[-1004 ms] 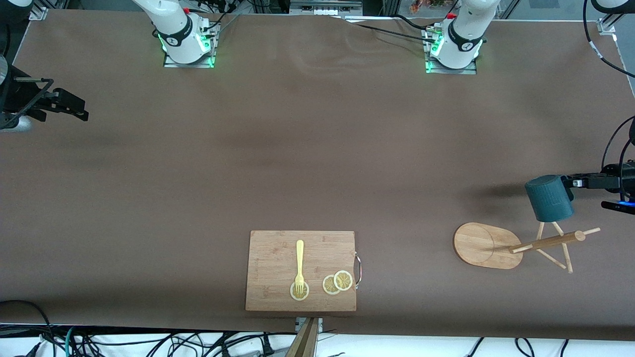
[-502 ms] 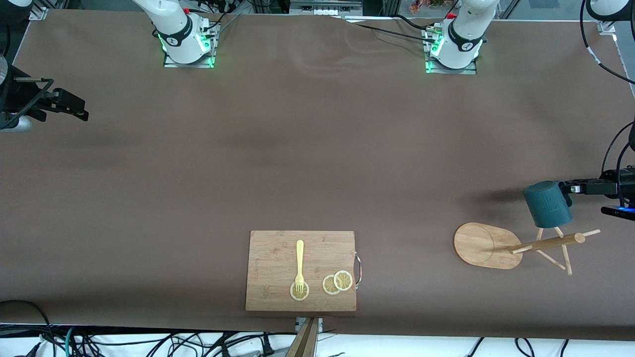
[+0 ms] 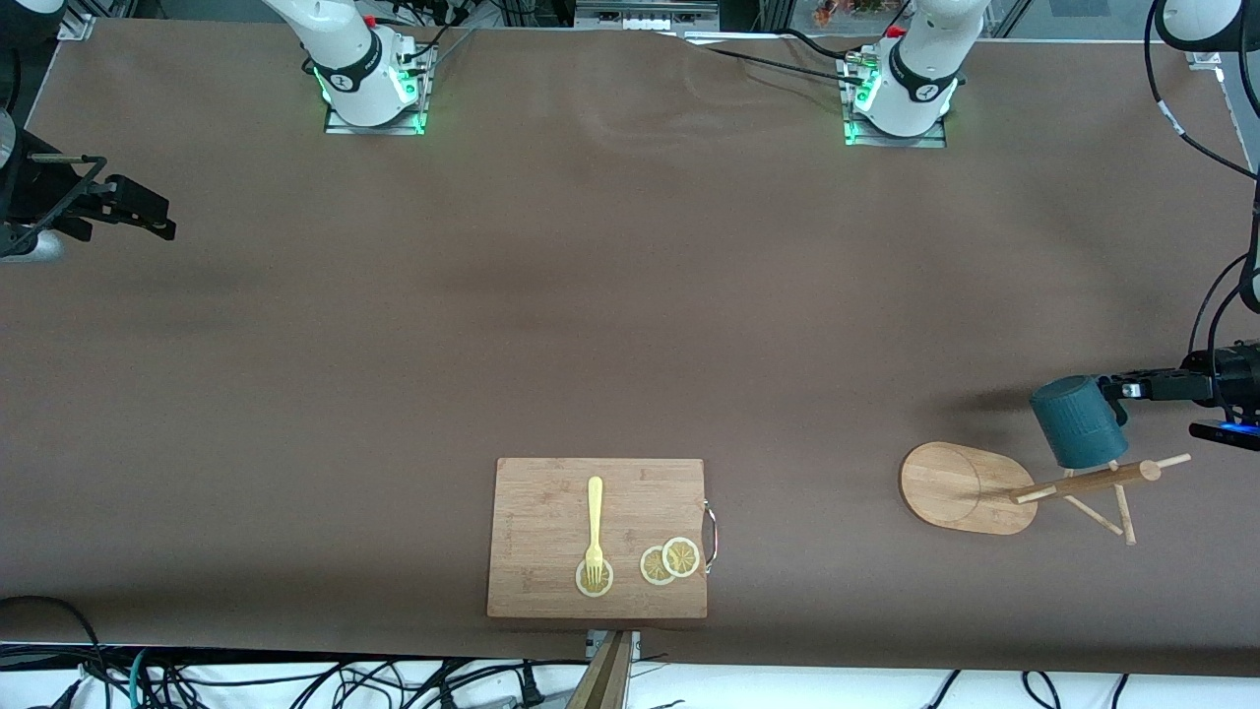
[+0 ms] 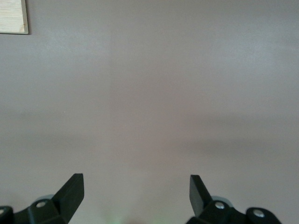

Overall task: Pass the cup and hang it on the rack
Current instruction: 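Lower the mug handle onto a rack peg with the left gripper, then open the left gripper and draw it back from the rack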

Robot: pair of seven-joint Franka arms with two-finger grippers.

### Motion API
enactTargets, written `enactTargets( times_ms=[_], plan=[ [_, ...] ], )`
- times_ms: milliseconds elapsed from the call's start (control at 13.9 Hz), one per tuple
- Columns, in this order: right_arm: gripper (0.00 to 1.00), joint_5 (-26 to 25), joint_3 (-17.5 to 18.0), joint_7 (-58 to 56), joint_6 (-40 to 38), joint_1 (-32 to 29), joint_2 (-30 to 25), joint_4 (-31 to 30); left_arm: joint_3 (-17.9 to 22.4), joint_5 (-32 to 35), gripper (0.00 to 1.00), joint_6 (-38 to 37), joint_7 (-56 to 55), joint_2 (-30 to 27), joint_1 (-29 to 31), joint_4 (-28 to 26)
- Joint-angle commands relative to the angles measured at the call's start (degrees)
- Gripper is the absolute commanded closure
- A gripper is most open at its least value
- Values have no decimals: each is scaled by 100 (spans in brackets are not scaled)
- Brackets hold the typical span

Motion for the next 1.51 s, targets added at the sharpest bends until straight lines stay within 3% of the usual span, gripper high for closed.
enactTargets(
  times_ms=[0,72,143,645,789,1147,1434],
  plan=[
    [0,20,41,79,-98,-42,-13,70,108,131,88,-5,96,114,-137,273],
    [0,20,41,79,-98,-42,-13,78,100,105,24,21,104,122,-137,273],
    [0,20,41,79,-98,-33,-13,70,100,105,0,100,279,123,-146,290],
    [0,20,41,79,-98,-33,-13,70,126,149,0,57,421,44,-94,273],
    [0,20,41,79,-98,-42,-13,78,353,192,0,-197,430,-105,-76,255],
    [0,20,41,79,-98,-33,-13,78,416,1351,0,-681,711,-1255,-76,212],
    [0,20,41,79,-98,-42,-13,70,416,1914,0,-734,711,-2641,-85,-550]
  ],
)
